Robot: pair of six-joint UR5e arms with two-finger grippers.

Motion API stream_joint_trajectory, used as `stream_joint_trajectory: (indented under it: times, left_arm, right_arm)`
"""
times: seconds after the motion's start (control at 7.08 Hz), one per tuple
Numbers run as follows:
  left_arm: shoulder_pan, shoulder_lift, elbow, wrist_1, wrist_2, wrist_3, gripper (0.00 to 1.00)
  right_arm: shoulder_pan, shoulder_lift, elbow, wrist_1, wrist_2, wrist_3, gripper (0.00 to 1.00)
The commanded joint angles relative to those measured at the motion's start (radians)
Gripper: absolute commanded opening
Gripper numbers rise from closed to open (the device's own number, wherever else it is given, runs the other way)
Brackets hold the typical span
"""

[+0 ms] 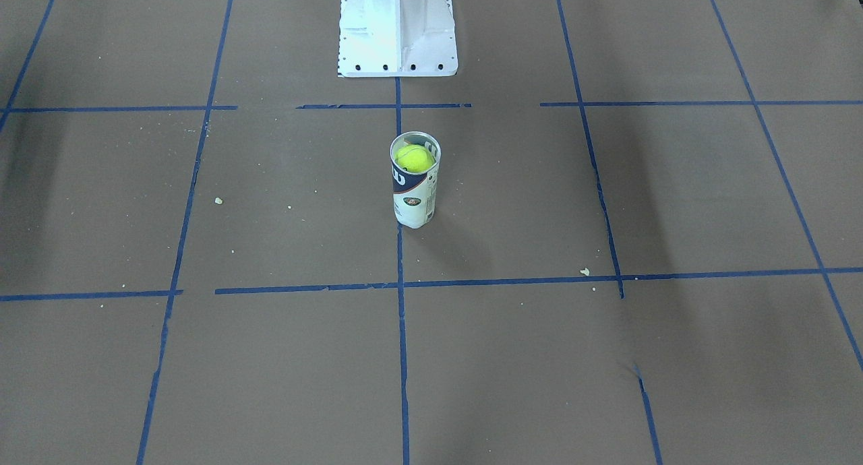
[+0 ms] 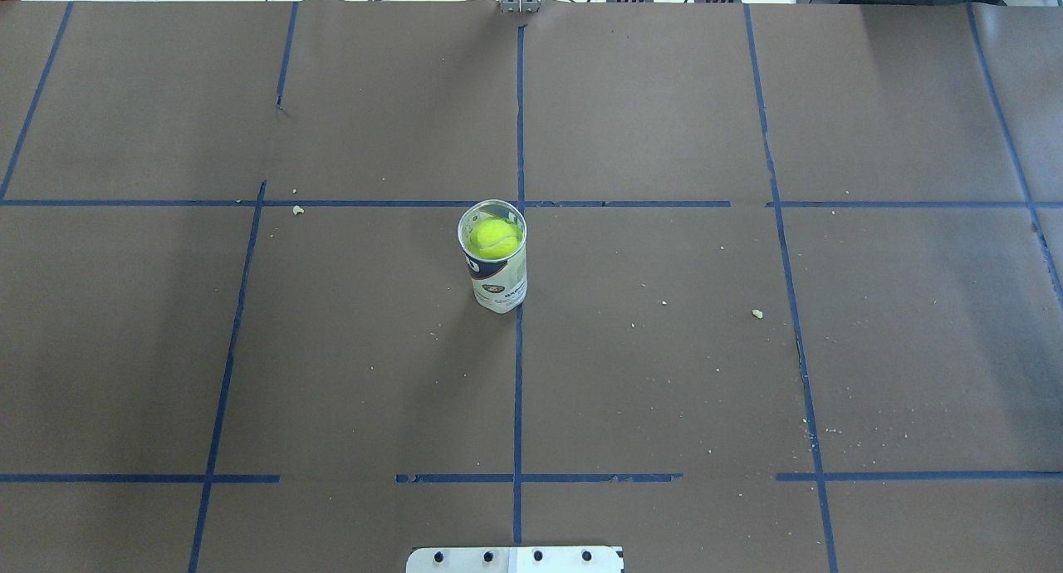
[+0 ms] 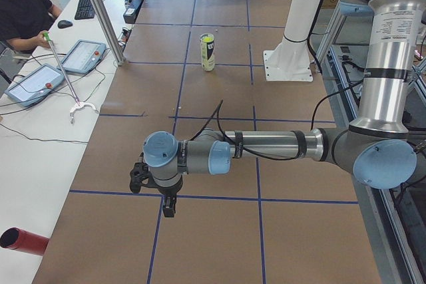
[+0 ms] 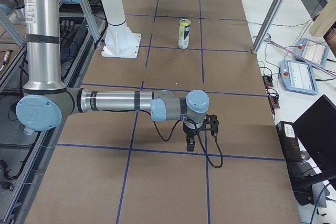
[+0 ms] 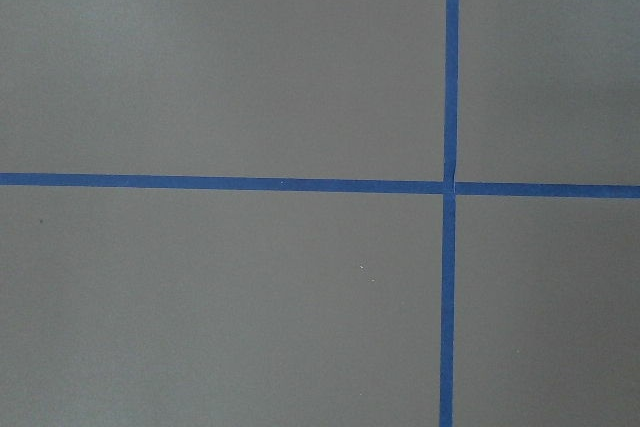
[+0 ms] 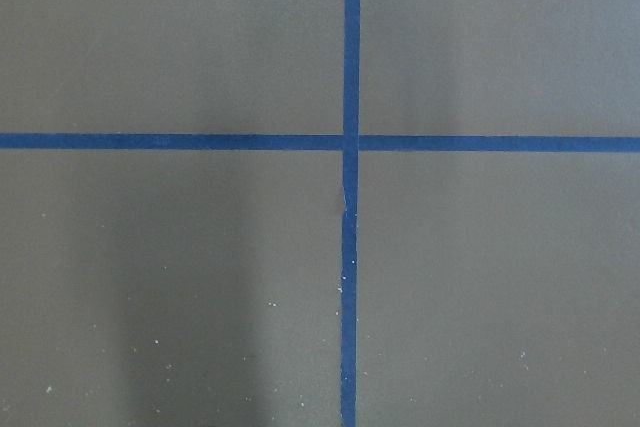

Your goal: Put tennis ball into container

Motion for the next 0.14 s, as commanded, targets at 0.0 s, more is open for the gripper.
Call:
stream_joint_trajectory:
  times: [0.0]
  left_arm:
    - [-0.002, -0.001, 0.0, 0.003, -0.003, 0.0, 1.0]
  right_arm:
    - [0.0, 0.0, 0.0, 0.0, 0.0, 0.0, 1.0]
